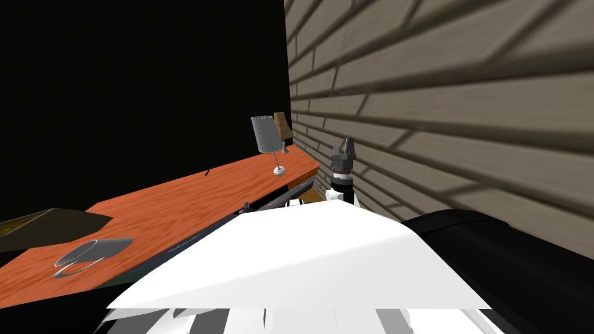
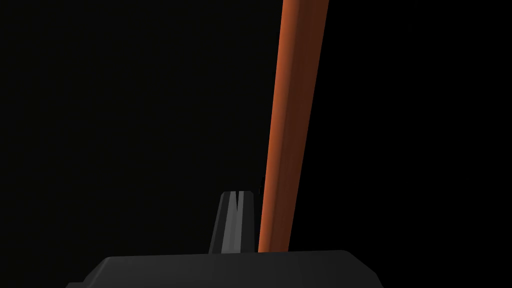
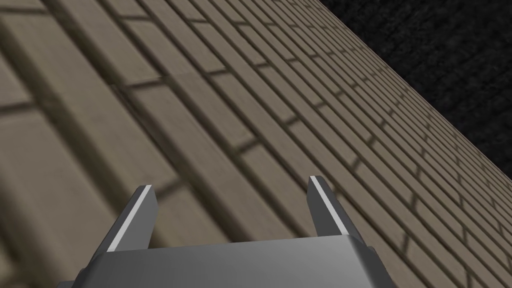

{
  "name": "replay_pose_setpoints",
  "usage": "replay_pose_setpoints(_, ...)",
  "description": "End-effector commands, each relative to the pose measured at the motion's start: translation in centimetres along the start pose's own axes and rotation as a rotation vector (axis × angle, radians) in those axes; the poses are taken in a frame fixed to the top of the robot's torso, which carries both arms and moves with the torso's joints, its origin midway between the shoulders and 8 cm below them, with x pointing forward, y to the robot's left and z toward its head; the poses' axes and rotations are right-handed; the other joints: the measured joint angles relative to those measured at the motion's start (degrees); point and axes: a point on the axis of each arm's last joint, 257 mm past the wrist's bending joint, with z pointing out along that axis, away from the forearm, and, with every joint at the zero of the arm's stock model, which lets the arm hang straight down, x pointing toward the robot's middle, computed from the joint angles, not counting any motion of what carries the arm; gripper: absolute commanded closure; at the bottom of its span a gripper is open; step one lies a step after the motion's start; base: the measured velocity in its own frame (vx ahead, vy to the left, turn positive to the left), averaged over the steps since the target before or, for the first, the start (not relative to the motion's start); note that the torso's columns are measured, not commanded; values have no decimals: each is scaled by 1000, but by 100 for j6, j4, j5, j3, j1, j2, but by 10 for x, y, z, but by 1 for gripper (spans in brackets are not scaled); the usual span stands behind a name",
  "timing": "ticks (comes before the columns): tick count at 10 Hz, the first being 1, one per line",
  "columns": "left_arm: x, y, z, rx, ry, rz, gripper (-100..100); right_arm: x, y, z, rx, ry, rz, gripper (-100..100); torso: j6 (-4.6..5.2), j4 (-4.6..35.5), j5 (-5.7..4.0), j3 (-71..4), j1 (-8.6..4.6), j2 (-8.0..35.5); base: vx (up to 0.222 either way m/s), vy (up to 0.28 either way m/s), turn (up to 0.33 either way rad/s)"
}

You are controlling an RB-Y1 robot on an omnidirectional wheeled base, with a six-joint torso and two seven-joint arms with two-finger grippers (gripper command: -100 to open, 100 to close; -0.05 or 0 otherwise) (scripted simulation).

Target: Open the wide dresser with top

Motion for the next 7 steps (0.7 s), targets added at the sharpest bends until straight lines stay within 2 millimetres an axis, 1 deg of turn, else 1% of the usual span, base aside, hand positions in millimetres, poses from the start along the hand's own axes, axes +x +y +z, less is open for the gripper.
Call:
replay_pose_setpoints(1, 9, 18, -13, -42, -11, -27, -100, 0, 0, 0, 0, 0, 0, 0, -8, -13, 10, -3, -11, -5, 16, -20, 58)
replay_pose_setpoints(2, 14, 26, -20, -58, -26, -46, -100, 0, 0, 0, 0, 0, 0, 0, -9, -23, 23, -1, -14, -3, 21, -24, 71)
replay_pose_setpoints(3, 14, 26, -20, -58, -26, -46, -100, 0, 0, 0, 0, 0, 0, 0, -9, -34, 40, 3, -13, -1, 4, -6, 14)
replay_pose_setpoints(4, 20, 33, -27, -72, -41, -66, -100, 0, 0, 0, 0, 0, 0, 0, -4, -39, 55, 8, 0, 3, 10, -12, 32)
replay_pose_setpoints(5, 20, 33, -27, -72, -41, -66, -100, 0, 0, 0, 0, 0, 0, 0, -5, -55, 77, 9, 0, -4, 13, -27, 22)
replay_pose_setpoints(7, 20, 33, -27, -72, -41, -66, -100, 0, 0, 0, 0, 0, 0, 0, -3, -48, 63, 4, 8, -10, 0, -5, -12)
